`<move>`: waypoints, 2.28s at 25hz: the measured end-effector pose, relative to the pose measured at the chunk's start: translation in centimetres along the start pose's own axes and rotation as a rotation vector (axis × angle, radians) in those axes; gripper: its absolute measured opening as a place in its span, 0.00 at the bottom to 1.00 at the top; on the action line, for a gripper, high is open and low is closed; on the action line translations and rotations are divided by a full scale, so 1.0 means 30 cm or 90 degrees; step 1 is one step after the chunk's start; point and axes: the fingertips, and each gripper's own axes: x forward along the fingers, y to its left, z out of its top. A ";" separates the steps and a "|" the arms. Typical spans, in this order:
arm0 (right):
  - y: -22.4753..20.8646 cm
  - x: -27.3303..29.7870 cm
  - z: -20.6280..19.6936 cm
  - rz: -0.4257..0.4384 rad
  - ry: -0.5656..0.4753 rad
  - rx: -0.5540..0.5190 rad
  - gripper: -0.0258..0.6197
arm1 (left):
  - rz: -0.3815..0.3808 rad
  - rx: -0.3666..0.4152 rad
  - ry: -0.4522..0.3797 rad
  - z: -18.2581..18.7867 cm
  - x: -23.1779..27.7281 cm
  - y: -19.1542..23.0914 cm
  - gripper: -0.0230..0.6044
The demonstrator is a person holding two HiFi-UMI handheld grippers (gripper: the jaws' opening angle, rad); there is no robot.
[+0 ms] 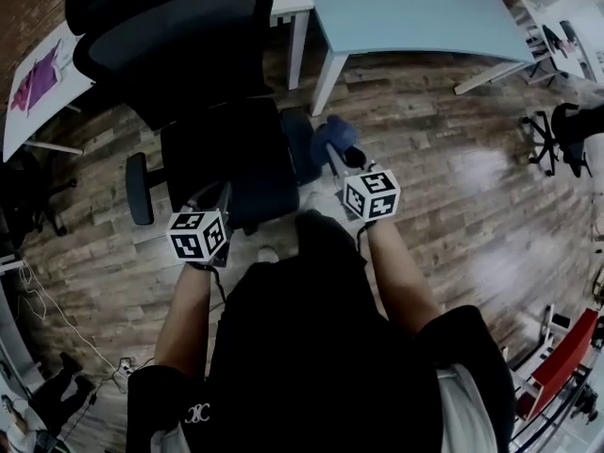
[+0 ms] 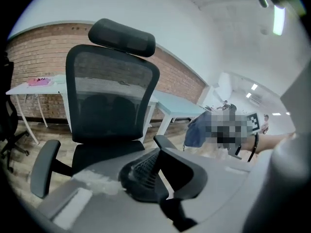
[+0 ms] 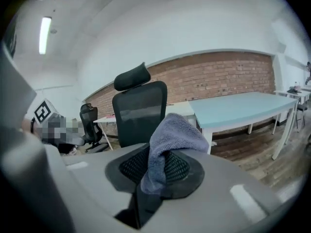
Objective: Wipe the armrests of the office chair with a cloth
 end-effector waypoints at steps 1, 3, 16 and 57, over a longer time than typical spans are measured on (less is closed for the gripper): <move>0.048 -0.035 0.013 -0.007 -0.013 -0.002 0.15 | -0.007 0.005 -0.006 -0.016 -0.037 0.000 0.05; 0.148 -0.111 0.032 -0.012 -0.036 -0.012 0.15 | -0.023 0.013 -0.011 -0.060 -0.104 -0.002 0.05; 0.406 -0.512 -0.033 -0.017 -0.063 -0.038 0.16 | -0.009 0.028 -0.092 -0.118 -0.392 -0.037 0.05; 1.093 -1.311 -0.375 0.085 -0.137 -0.092 0.16 | 0.113 0.009 -0.127 -0.954 -1.305 -0.461 0.05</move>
